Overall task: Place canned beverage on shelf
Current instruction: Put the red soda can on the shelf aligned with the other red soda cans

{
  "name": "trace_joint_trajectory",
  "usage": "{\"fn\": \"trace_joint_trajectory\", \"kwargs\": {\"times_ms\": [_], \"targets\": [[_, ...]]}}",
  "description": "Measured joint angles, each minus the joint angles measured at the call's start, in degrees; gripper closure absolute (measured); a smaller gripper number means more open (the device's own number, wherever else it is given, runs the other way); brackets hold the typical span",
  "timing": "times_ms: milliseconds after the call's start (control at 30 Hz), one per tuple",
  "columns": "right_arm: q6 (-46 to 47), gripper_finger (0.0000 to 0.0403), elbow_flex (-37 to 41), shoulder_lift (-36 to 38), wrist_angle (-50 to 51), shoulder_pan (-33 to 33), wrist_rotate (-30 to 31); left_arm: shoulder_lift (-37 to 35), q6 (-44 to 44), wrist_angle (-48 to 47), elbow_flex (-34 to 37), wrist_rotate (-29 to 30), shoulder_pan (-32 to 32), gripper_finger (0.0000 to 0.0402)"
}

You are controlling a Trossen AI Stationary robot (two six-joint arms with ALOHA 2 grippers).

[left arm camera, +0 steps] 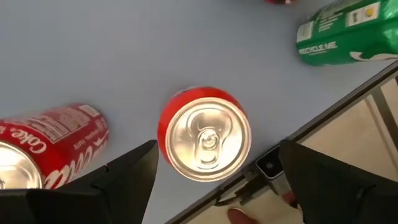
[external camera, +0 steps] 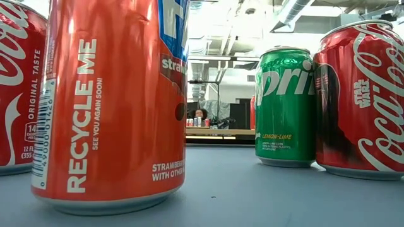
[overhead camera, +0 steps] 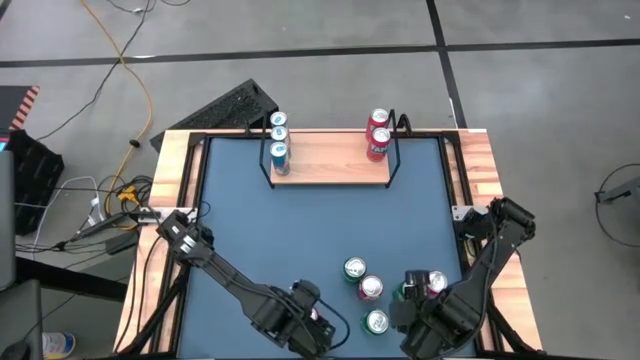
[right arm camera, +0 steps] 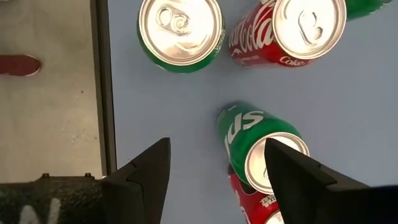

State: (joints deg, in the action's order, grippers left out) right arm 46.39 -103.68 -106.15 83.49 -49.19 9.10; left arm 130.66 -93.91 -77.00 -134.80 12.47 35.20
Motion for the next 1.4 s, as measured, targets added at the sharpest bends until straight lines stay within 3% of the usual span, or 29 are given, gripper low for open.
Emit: {"fn": "trace_joint_trajectory", "kwargs": {"times_ms": [433,733,900,967,1400], "targets": [[-0.4,0.0159,0.0,0.0,-1.3,-0.6,0.1,5.3,1.2,-0.3,0.0,-3.7,-0.3,0.0084],[0.1,0.0159,0.0,0.0,-2.0,-0.6,0.1,5.8,2.0,0.1,0.0,-1.7,-0.3,0.0084],[0.2,0.0159,0.0,0.0,-2.7,-0.7,1.3,5.8,2.9,0.0,0.0,-1.6,-0.2,0.0116],[0.2,0.0159,0.0,0.0,-2.7,-0.7,1.4,5.8,4.0,0.0,-0.1,-1.6,-0.2,0.0130],[-8.8,0.0159,0.0,3.0,-2.8,-0.4,3.3,1.8,20.1,4.3,-0.1,-3.2,-0.7,0.0130]]}}
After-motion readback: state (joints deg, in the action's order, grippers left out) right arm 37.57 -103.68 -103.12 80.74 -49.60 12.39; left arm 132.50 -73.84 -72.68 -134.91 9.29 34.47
